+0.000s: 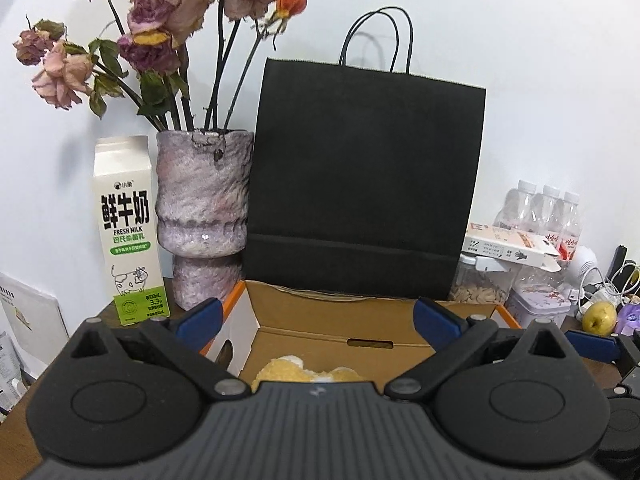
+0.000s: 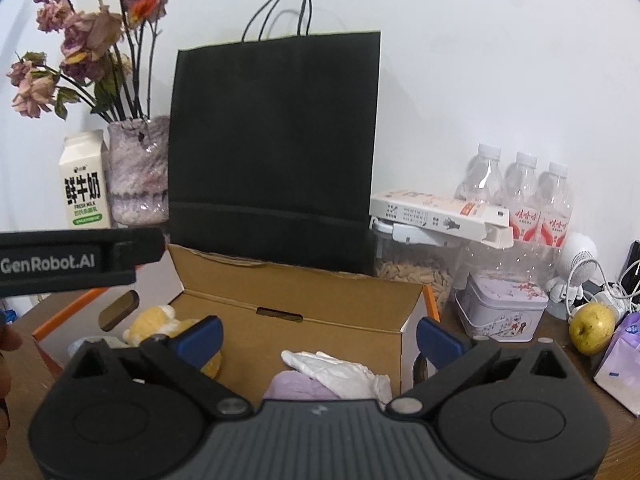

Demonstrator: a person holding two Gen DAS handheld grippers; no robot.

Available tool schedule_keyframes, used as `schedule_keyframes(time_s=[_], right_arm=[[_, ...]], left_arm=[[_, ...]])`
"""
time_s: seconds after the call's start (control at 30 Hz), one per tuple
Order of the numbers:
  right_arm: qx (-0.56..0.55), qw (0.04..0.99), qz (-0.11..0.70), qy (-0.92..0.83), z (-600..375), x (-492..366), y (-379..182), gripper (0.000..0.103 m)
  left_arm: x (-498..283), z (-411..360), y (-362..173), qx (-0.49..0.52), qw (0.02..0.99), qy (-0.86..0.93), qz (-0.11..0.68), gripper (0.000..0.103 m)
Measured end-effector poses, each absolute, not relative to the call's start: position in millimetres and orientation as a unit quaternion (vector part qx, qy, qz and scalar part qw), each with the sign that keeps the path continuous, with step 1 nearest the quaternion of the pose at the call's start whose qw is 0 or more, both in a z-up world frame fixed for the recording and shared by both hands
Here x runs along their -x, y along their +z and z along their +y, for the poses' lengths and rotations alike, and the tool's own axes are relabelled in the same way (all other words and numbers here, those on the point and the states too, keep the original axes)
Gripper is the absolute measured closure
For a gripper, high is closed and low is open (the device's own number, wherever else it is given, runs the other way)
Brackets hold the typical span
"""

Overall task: Organize objects
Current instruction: 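Open both tools to drop the plush toy and white cloth into the box, then move both tools back toward the black cable and navy blue case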

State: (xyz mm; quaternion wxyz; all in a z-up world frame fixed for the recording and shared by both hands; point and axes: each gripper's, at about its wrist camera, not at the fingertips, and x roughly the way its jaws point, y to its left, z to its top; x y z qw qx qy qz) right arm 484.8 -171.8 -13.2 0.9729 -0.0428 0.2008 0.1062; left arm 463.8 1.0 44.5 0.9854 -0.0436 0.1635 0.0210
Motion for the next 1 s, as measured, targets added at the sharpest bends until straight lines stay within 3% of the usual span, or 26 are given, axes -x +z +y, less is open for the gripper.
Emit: schedule_keyframes(time_s=[1.0], right_arm=[[0.056,0.977,0.156,0.130,-194,-376,22,0.000]], left_arm=[[-354,11,72,0.040,0.991,0.014,0.129,0.000]])
